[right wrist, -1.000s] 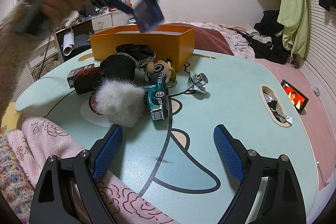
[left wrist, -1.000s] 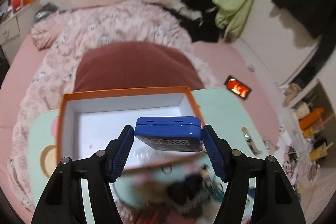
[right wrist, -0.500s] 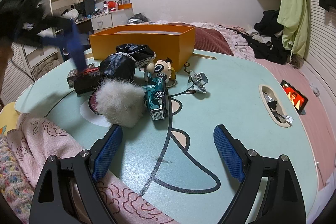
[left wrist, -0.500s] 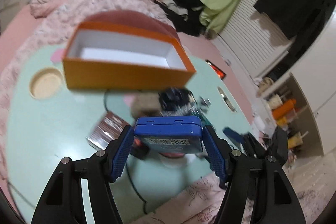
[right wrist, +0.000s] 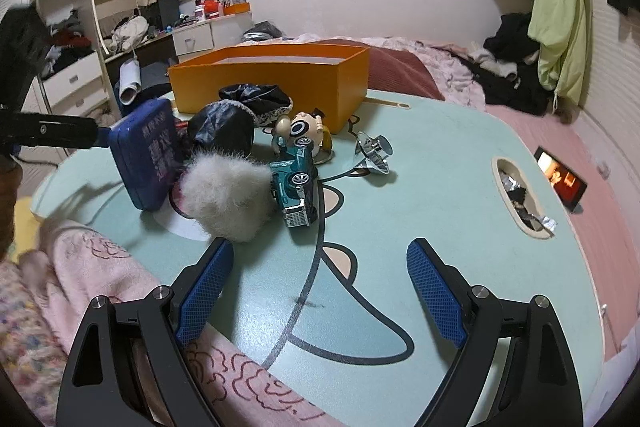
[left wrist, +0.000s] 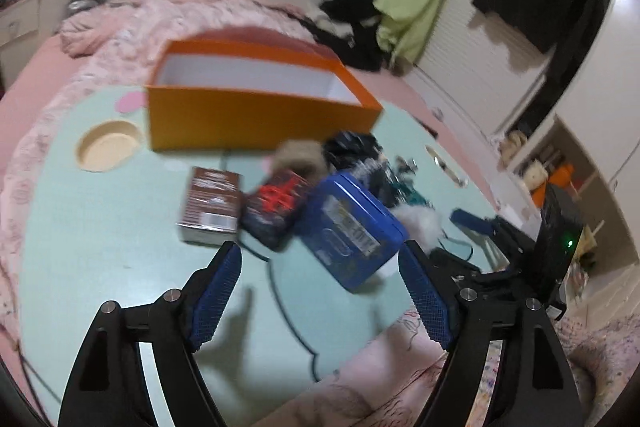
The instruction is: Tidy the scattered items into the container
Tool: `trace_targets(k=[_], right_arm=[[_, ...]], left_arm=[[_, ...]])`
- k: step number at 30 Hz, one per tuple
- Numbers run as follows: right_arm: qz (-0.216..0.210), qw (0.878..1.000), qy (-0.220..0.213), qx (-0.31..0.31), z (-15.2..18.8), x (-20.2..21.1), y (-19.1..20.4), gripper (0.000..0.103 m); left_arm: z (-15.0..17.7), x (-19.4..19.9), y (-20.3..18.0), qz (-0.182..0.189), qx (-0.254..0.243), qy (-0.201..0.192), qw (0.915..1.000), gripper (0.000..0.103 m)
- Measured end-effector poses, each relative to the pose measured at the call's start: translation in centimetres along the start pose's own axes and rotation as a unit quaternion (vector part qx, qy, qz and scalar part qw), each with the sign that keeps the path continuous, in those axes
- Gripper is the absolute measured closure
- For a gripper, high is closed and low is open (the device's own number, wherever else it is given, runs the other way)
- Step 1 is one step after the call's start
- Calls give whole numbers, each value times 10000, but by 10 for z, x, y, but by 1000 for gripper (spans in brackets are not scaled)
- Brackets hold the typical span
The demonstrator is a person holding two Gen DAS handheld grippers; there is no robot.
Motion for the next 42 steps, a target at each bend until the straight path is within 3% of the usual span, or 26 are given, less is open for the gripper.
trace_targets(k=[3, 6, 8, 11, 15, 19, 23, 27, 33, 37, 42], right_arm=[[-74, 9995, -168, -246, -10, 12, -12, 15], [-68, 9988, -208, -434, -29, 18, -27, 15], [-225, 9980, 112, -585, -45, 8, -36, 15], [-138, 9941, 659, -853, -70, -15, -51, 15], [-103, 9911, 782, -1072, -102, -40, -64, 15], [-96, 9876, 1021, -1188, -118, -69, -71, 15], [-227, 9864, 1260, -1033, -118, -91, -78, 15], [-281, 9809, 1496, -1210, -107, -98, -88, 15], [-447, 9870, 1209, -957, -109, -84, -76, 15], [280, 9909, 933, -924, -126, -70, -89, 15], [272, 9883, 668, -1343, -153, -75, -111, 15]], left_arm=[[-10, 15, 21, -3, 250, -328, 9992, 22], [-28, 19, 42, -407, 493, -441, 9970, 22], [-51, 18, 53, -818, 609, -541, 9933, 22], [-91, 14, 72, -1104, 921, -844, 9860, 22], [-132, -9, 100, -1356, 1371, -920, 9769, 22], [-142, -50, 108, -1197, 1438, -427, 9814, 22], [-124, -71, 89, -411, 1364, 32, 9898, 22], [-107, -69, 72, -285, 1103, 80, 9935, 22], [-112, -64, 78, -379, 1309, -76, 9906, 22], [-122, -63, 84, -359, 1458, -164, 9885, 22], [-130, -74, 82, -470, 1495, -138, 9876, 22]])
Point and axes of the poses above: each gripper's, at about its wrist camera, not at the fingertips, and x roughly against the way its jaws point, y to its left, z to its underside, the point moved 4 cm from there along -x, roughly the way its jaws point, and after that the axes turned 12 degrees about x, right-handed, at the moved point
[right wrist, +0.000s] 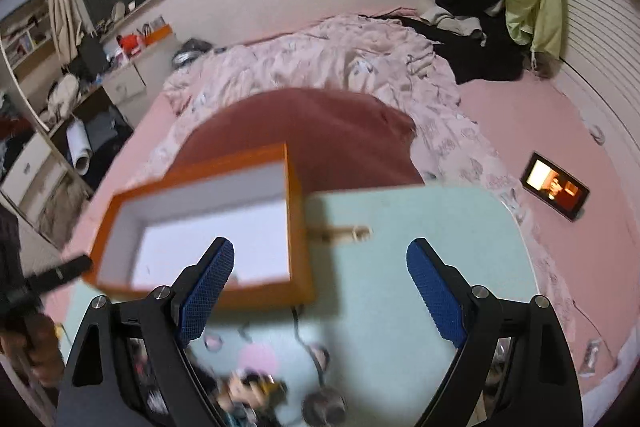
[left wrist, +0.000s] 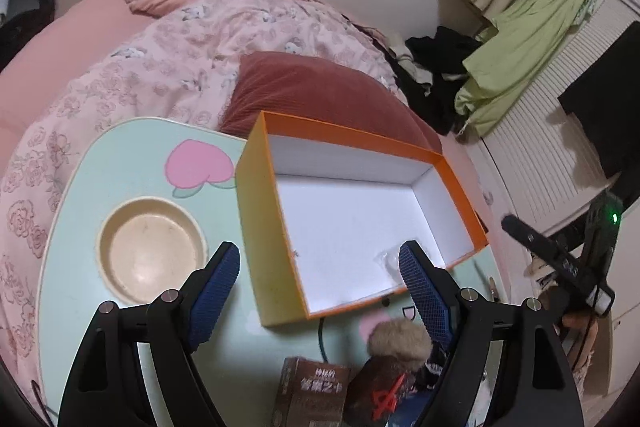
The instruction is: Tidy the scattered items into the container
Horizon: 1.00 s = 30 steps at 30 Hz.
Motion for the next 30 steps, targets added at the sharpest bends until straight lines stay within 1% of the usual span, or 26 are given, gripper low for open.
trace_targets(k=[3, 4, 6, 7, 8, 11, 17, 20, 22, 24, 25, 26, 28, 29, 30], right_arm=[[-57, 9996, 233, 113, -11, -22, 3, 15], [-213, 9989, 408, 125, -10, -33, 5, 21], [-774, 9944, 716, 75, -1, -44, 14, 34], [-1025, 9913, 826, 58, 4, -46, 20, 37], [-1112, 9904, 822, 61, 10, -45, 24, 37], [-930, 9931, 692, 149, 19, -33, 28, 37], [-815, 9942, 690, 92, 38, -16, 36, 36], [-802, 9943, 705, 15, 39, -13, 41, 35], [-778, 9944, 712, 30, 40, -14, 41, 35], [-738, 9947, 707, 67, 41, -12, 43, 35], [-659, 9957, 636, 136, 39, -9, 44, 35], [-471, 9972, 532, 242, 37, -4, 46, 35], [-83, 9985, 287, 469, 33, 9, 52, 35], [43, 9981, 182, 581, 31, 16, 57, 35], [75, 9978, 140, 651, 31, 19, 61, 35]], left_arm=[[1, -10, -5, -60, -54, 96, 9999, 22], [2, -11, -6, -49, -74, 133, 9999, 22], [5, -12, -9, -24, -162, 139, 9998, 22], [6, -11, -10, -36, -220, 130, 9997, 22], [9, -10, -10, -43, -248, 145, 9996, 22], [16, -6, -11, -39, -330, 150, 9993, 22], [22, -2, -12, -96, -421, 39, 9991, 22], [23, -2, -13, -151, -468, 3, 9988, 22], [23, 0, -13, -115, -483, 15, 9988, 22], [22, 7, -13, 6, -426, -36, 9991, 22], [21, 14, -13, 33, -397, -113, 9991, 22], [20, 19, -14, 5, -400, -187, 9990, 22], [23, 30, -18, -180, -514, -274, 9981, 22], [27, 36, -23, -301, -640, -297, 9971, 22], [31, 42, -27, -383, -767, -311, 9958, 22]])
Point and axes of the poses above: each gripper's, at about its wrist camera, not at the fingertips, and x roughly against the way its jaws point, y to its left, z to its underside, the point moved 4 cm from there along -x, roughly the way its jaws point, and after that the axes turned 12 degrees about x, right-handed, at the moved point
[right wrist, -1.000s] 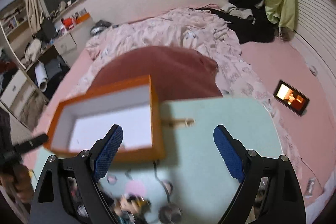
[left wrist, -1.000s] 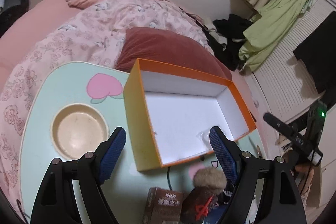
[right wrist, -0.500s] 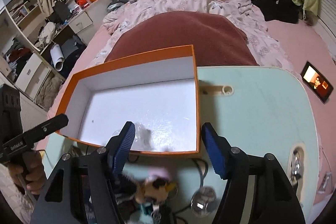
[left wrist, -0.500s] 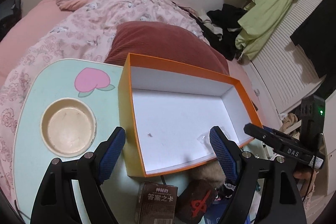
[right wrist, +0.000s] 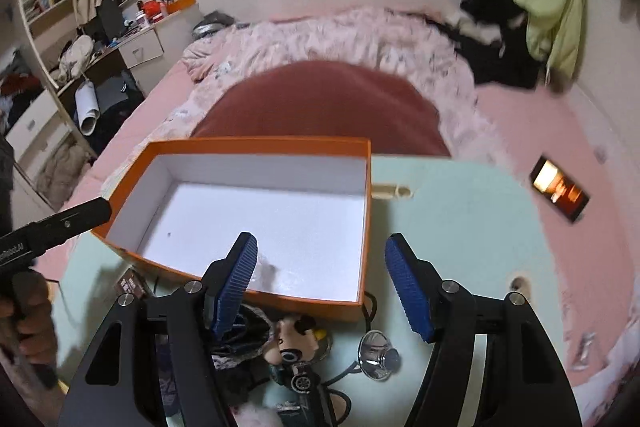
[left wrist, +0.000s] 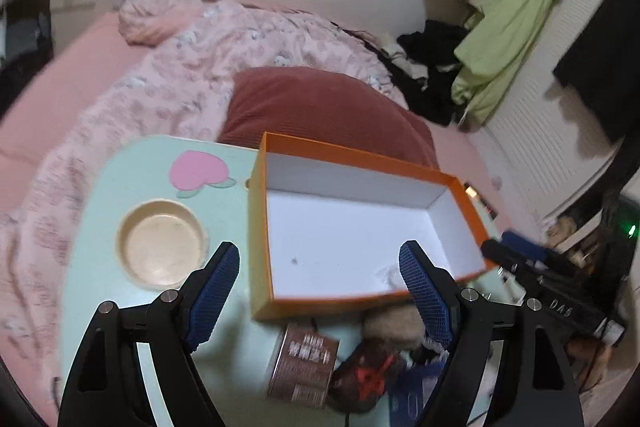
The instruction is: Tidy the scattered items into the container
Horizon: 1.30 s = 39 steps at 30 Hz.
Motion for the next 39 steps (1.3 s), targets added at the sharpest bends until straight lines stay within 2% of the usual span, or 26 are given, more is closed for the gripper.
trace_targets(k=[5, 13, 21, 28, 34, 37, 39], right_arm=[[-19, 9996, 174, 199, 3, 2, 16, 35], [104, 9992, 192, 347, 11, 3, 23, 35], [183, 9989, 140, 419, 12, 7, 25, 35], [247, 9982, 16, 540, 16, 20, 32, 35], [33, 9979, -168, 626, 37, 42, 39, 35], [-163, 9966, -268, 755, 62, 55, 44, 35], [-248, 9963, -218, 795, 83, 57, 42, 35]], left_arm=[[23, 10, -15, -269, -379, 297, 9985, 21], [34, 10, -19, -511, -508, 274, 9970, 21], [39, 19, -26, -502, -587, 200, 9968, 21], [53, 42, -31, -411, -677, 73, 9968, 20], [90, 58, -16, -467, -794, 162, 9956, 21], [111, 63, -1, -540, -958, 188, 9938, 21], [125, 62, 12, -554, -900, 282, 9940, 21]])
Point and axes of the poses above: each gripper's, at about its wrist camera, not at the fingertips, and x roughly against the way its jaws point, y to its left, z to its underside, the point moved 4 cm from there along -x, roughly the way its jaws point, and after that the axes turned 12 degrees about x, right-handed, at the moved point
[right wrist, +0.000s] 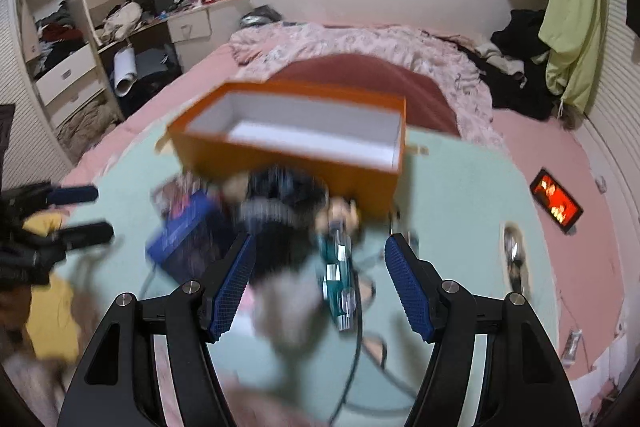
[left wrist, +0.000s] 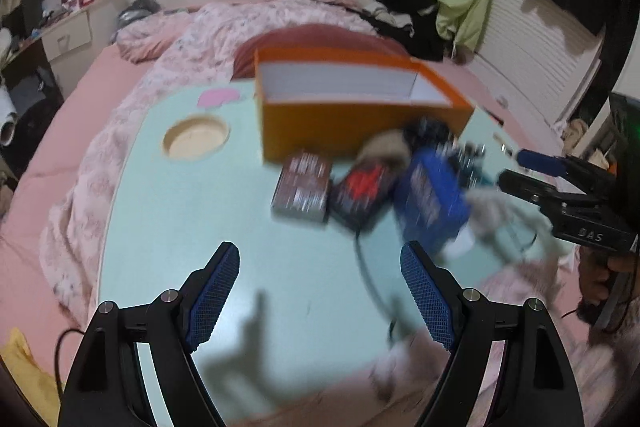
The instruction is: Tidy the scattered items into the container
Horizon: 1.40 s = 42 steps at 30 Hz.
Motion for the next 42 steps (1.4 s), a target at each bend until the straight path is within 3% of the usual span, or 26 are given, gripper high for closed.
trace_targets(k=[4, 9, 11, 16, 32, 36, 42], right_arm=[[-258, 9996, 83, -39, 38, -1, 0, 35], [-142, 9998, 73, -115, 65, -8, -3, 35], [155, 9999, 20, -22, 69, -15, -2, 25], [224, 9994, -245, -55, 71, -25, -6, 0], [280, 9981, -552, -20, 74, -24, -10, 0], [369, 9952, -905, -53, 75, -9, -11, 1], [365, 9898, -1377, 34, 61, 11, -14, 21]], left_arm=[[18, -10, 7, -68, 68, 40, 9999, 20], [24, -25, 3, -448, -115, -182, 9988, 13], [26, -32, -1, -674, -228, -228, 9972, 0], [29, -36, -8, -634, -369, -501, 9960, 0], [26, -38, -8, -556, -411, -620, 9957, 0], [26, -38, -9, -555, -410, -620, 9957, 0], [26, -38, -9, -555, -410, -621, 9957, 0]])
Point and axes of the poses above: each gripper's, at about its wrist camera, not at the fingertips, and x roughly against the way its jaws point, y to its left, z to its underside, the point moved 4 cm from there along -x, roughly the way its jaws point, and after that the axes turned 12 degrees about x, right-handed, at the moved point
